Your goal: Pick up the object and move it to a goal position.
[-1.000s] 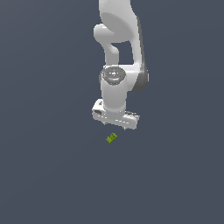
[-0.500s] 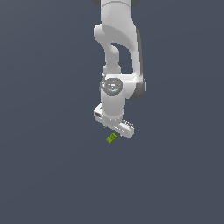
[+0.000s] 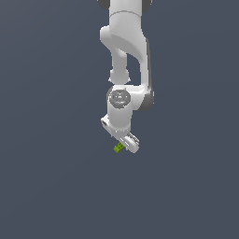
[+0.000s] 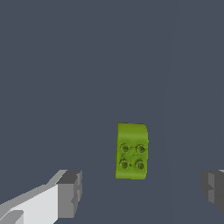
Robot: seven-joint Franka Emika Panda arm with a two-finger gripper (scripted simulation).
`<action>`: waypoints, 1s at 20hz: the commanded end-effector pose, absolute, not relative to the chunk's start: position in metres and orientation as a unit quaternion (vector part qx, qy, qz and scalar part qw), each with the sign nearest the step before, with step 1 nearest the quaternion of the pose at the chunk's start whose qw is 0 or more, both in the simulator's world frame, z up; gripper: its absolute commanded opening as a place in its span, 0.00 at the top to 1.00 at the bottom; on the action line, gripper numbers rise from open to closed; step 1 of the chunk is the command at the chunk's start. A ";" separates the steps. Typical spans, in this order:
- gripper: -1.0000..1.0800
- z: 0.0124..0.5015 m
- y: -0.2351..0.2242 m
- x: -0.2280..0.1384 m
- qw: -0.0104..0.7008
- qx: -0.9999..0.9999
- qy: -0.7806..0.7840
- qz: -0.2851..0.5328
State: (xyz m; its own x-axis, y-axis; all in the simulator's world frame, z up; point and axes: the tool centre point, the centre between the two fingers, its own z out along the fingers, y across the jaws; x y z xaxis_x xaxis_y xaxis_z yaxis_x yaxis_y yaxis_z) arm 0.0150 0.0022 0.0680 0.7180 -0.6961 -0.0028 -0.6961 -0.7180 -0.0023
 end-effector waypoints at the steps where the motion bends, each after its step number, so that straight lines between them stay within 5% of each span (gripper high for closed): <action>1: 0.04 0.065 0.001 0.015 0.001 -0.922 0.388 0.000; 20: 0.04 0.019 0.001 0.014 0.000 -0.918 0.396 0.000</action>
State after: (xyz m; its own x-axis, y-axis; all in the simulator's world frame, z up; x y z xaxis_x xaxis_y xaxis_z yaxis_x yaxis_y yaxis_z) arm 0.0139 0.0007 0.0244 0.6866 -0.7271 -0.0008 -0.7271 -0.6866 0.0006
